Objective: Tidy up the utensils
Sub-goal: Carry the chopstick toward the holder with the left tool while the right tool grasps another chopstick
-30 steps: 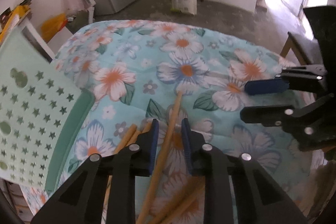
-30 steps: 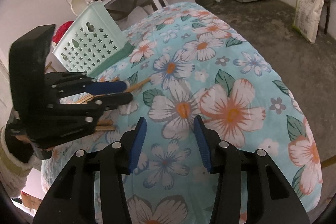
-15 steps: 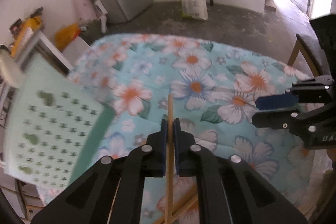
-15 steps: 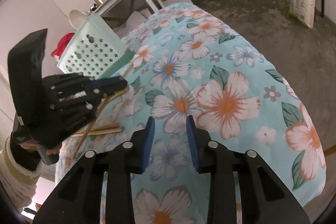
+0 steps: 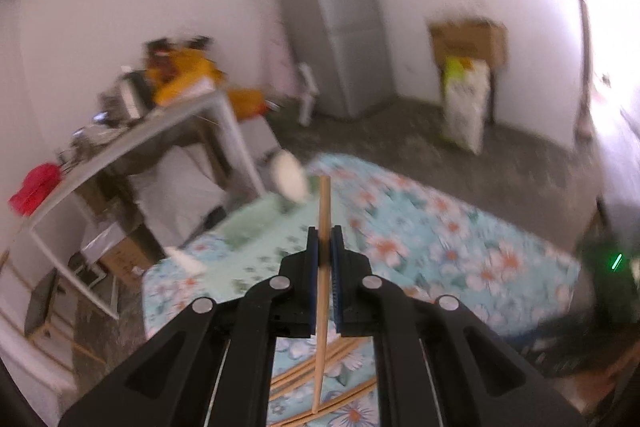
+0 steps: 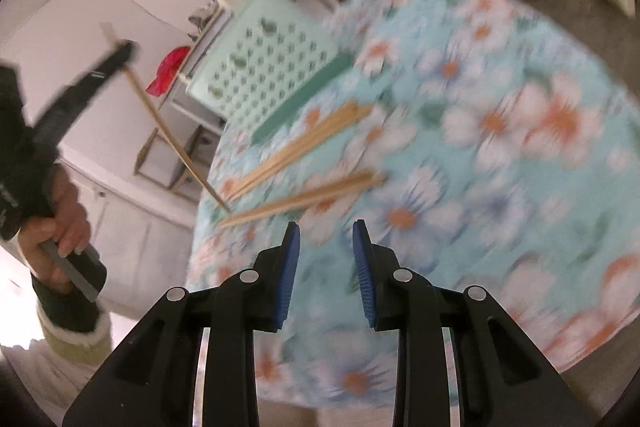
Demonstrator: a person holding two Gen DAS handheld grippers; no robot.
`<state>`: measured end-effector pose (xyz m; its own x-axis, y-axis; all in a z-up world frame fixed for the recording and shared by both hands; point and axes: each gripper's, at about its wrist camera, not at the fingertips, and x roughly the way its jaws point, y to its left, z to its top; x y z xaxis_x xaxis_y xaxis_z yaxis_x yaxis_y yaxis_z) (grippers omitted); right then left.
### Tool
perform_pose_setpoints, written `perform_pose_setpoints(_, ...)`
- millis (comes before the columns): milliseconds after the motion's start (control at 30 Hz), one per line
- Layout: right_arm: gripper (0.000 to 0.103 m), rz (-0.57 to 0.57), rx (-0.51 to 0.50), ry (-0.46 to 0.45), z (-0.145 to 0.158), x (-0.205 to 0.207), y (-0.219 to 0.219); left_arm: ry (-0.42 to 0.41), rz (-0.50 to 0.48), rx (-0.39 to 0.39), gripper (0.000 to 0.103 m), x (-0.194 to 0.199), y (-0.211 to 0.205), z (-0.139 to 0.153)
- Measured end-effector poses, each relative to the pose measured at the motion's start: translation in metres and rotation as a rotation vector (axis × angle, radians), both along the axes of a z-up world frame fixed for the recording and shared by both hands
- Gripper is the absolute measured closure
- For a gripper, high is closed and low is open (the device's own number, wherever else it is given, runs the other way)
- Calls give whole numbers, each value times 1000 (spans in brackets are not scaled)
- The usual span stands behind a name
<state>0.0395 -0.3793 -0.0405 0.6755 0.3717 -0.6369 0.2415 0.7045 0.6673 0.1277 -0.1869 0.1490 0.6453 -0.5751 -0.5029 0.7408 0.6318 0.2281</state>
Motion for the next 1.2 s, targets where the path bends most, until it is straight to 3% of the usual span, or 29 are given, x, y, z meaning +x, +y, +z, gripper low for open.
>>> perform_pose_setpoints(200, 74, -2, 19, 43, -5, 10, 11, 18, 144, -206, 98, -6, 56, 27)
perform_pose_setpoints(400, 74, -5, 46, 65, -9, 16, 7, 41, 267, -315, 98, -13, 85, 28)
perform_pose_setpoints(800, 78, -59, 181, 96, -40, 22, -11, 123, 446, -383, 98, -24, 124, -3)
perform_pose_setpoints(1200, 79, -264, 355, 51, -50, 37, -40, 195, 425, -393, 98, -15, 136, -21)
